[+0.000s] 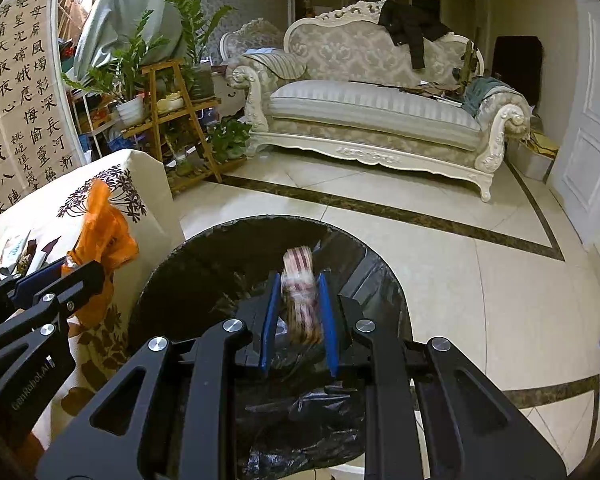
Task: Collect trash
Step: 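Carry both items over the black bin and open both grippers to drop them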
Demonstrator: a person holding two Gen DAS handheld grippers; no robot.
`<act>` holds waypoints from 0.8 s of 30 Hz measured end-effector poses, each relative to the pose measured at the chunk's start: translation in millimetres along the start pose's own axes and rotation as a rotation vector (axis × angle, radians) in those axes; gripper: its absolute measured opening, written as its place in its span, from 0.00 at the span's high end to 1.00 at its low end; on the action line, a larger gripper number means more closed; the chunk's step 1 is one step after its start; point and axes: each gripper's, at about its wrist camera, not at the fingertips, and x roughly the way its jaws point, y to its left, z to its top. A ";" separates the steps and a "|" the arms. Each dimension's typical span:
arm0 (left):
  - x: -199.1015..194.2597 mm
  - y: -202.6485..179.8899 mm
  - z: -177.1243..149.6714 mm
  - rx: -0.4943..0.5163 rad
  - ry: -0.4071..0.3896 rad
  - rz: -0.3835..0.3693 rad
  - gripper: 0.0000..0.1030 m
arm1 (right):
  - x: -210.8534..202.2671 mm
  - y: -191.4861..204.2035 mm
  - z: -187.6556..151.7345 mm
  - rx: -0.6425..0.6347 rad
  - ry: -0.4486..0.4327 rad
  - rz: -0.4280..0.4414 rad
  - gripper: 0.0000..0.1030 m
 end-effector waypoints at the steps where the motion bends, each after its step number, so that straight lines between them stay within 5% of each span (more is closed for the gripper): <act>1: 1.2 -1.2 0.2 0.002 0.001 0.001 0.72 | 0.6 -0.1 0.1 0.001 0.001 0.000 0.81; 7: 7.9 -4.2 4.6 0.012 0.015 -0.004 0.70 | 4.2 -4.2 0.1 0.014 0.003 -0.002 0.80; 9: 8.5 -4.2 4.4 0.012 0.018 -0.005 0.60 | 2.9 -4.5 0.1 0.017 0.002 -0.006 0.78; 24: -5.5 8.2 2.4 -0.017 -0.018 0.013 0.34 | -9.4 -13.8 -2.8 0.046 -0.005 -0.022 0.45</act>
